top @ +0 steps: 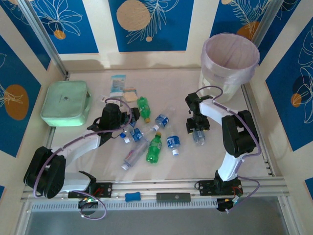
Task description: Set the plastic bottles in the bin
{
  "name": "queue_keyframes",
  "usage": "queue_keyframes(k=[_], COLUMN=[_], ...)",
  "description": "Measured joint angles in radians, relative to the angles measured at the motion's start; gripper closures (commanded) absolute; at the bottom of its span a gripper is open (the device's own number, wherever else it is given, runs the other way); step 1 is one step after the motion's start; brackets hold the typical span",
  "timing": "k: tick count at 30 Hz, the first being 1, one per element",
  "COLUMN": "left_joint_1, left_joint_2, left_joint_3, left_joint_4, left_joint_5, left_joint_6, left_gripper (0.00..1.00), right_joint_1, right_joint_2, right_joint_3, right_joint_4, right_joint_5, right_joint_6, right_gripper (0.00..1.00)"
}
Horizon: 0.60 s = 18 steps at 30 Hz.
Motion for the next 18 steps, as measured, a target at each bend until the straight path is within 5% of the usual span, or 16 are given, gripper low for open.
queue_keyframes(k=[12, 18], left_joint_1=[0.0, 0.013], left_joint_2=[0.017, 0.017], left_joint_3=[0.003, 0.003], left_joint_4=[0.0, -0.017], left_joint_5=[0.006, -0.003], left_joint_6=[-0.001, -0.035], left_gripper=[0.0, 0.0], right_joint_1=[0.013, -0.011], right_joint_2=[-0.083, -0.151], right_joint_3=[0.033, 0.214], right_joint_4=[0.026, 0.066], right_joint_5=[-0.126, -0.266], right_joint_6=[-0.002, 0.005], right_gripper=[0.54, 0.55])
